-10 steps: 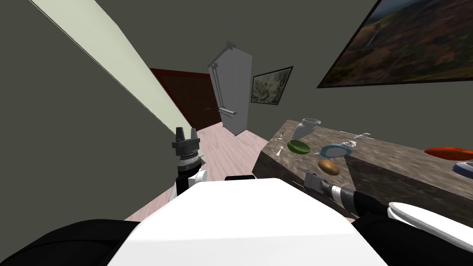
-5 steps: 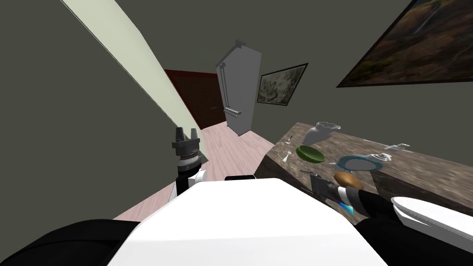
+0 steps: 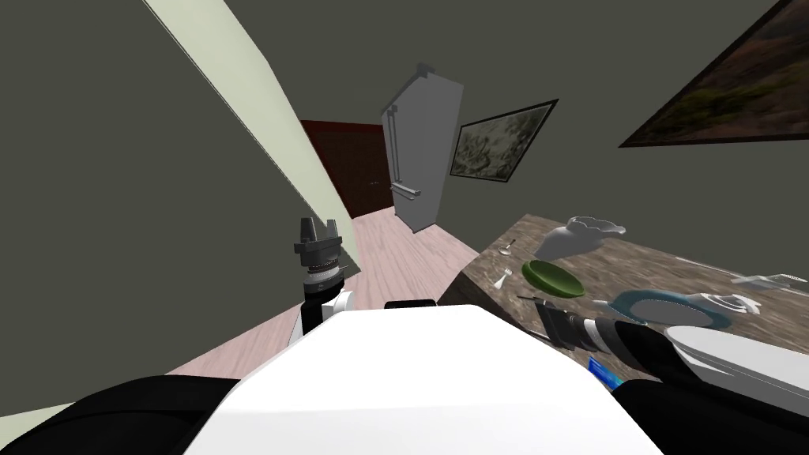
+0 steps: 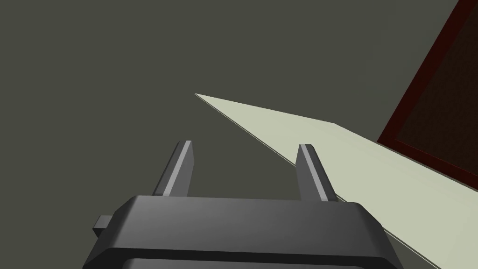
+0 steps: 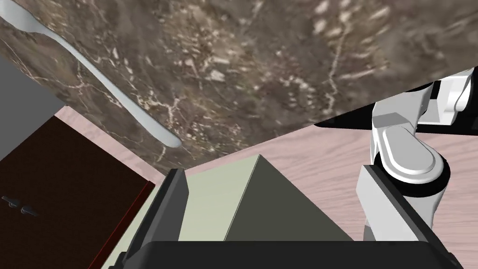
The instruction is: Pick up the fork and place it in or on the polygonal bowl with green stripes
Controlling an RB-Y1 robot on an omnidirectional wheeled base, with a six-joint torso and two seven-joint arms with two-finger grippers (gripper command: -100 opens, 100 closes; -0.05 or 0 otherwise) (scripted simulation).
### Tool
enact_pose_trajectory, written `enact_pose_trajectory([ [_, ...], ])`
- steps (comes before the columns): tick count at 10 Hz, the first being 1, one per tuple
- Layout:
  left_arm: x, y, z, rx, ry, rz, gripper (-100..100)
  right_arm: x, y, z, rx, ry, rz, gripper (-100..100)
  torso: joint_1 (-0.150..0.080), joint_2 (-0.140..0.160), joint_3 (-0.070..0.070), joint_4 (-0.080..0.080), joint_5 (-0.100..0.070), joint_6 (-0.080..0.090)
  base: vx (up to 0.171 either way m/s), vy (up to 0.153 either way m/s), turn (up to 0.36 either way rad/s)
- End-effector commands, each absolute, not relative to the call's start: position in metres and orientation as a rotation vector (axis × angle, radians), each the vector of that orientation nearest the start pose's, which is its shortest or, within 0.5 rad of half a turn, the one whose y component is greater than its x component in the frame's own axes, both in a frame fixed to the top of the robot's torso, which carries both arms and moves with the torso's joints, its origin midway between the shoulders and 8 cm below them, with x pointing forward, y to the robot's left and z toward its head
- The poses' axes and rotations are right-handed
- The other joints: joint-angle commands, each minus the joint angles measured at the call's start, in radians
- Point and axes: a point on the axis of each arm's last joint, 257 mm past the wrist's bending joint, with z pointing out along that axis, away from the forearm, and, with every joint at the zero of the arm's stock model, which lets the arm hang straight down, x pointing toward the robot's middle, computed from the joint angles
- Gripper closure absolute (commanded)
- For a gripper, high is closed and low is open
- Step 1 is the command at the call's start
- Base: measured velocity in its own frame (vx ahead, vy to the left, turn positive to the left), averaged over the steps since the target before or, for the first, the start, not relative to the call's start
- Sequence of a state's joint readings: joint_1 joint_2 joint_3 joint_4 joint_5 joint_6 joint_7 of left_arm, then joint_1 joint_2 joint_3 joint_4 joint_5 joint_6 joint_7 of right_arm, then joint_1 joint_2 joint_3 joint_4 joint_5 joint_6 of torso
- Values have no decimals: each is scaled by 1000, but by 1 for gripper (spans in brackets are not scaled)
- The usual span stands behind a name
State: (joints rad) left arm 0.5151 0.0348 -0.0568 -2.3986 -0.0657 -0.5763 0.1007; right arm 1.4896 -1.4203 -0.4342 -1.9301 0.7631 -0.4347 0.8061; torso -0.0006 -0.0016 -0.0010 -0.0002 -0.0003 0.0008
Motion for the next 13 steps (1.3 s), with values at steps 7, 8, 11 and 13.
enact_pose_trajectory([
  [7, 306, 242, 82, -487, 534, -1451, 0, 113, -520, -315, -2172, 1902, -94, -100, -3, -1, -1, 0, -1, 0, 32, -55, 248],
  [8, 306, 242, 82, -487, 534, -1451, 0, 113, -522, -316, -2207, 1883, -89, -100, -2, 0, 0, 0, -1, 0, 18, -50, 167],
  [11, 306, 242, 82, -487, 534, -1451, 0, 114, -523, -316, -2232, 1868, -86, 0, 0, 1, 1, 0, 0, 1, 6, -35, 105],
  [13, 306, 242, 82, -487, 534, -1451, 0, 108, -514, -325, -2234, 1865, -85, -100, 1, 1, 1, 0, 0, 1, 33, -28, -7],
])
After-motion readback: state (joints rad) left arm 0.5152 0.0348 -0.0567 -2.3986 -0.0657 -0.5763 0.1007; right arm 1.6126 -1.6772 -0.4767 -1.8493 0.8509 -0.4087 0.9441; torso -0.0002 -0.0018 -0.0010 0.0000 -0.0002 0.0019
